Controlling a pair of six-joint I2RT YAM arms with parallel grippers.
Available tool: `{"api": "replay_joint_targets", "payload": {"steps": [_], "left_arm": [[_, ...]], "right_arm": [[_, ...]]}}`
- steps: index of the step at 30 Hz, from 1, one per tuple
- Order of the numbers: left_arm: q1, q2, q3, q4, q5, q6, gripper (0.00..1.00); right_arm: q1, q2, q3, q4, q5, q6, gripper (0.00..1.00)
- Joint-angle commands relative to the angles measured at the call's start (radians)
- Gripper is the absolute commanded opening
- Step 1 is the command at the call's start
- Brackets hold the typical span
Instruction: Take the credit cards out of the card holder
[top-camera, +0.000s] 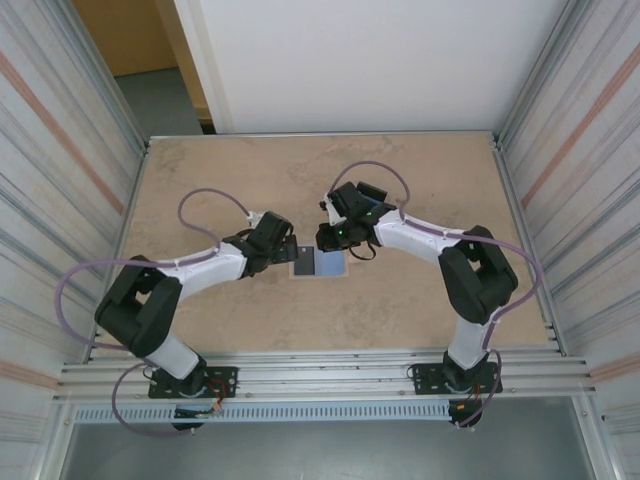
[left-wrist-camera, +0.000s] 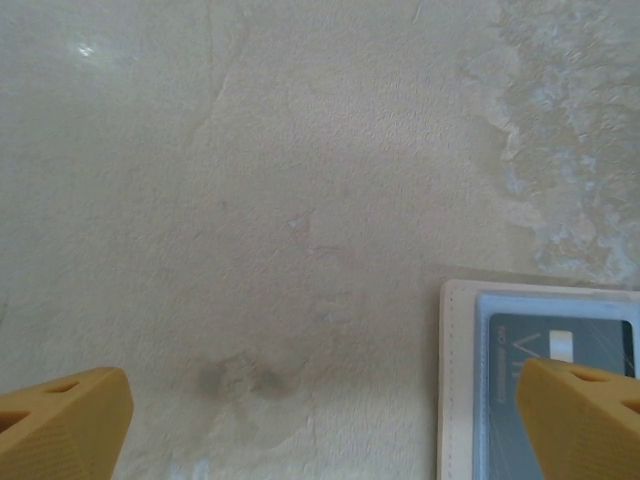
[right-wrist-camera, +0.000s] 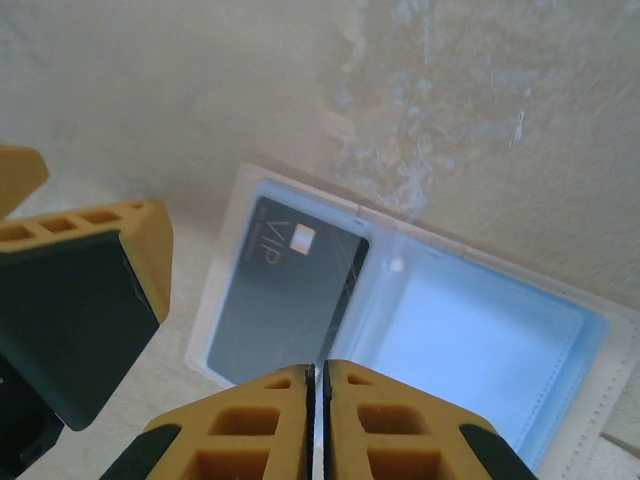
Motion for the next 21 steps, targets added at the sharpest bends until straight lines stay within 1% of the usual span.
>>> {"api": "replay_joint_targets", "payload": {"steps": [1, 4, 6, 14, 18, 21], "left_arm": [[0.006, 0.048, 0.039, 0.013, 0.03, 0.022, 0.99], [0.006, 0.078, 0.04, 0.018, 0.048, 0.02, 0.99], [0.006, 0.084, 0.032, 0.02, 0.06, 0.02, 0.99], [0.003, 0.09, -0.011, 0.018, 0.086, 0.022, 0.99], [-0.003, 0.094, -0.019, 0.009, 0.086, 0.019, 0.99], [-0.005, 0.091, -0.028, 0.006, 0.084, 0.016, 0.99]], "right_arm": [[0.014, 0.037, 0.043, -0.038, -0.006, 0.039, 0.13], [0.016, 0.067, 0.059, -0.039, -0.021, 0.054, 0.15], [0.016, 0.091, 0.069, -0.042, -0.029, 0.066, 0.19], [0.013, 0.161, 0.095, -0.04, -0.062, 0.096, 0.24], [0.007, 0.189, 0.097, -0.028, -0.095, 0.111, 0.25], [0.004, 0.205, 0.096, -0.018, -0.113, 0.12, 0.27]]}}
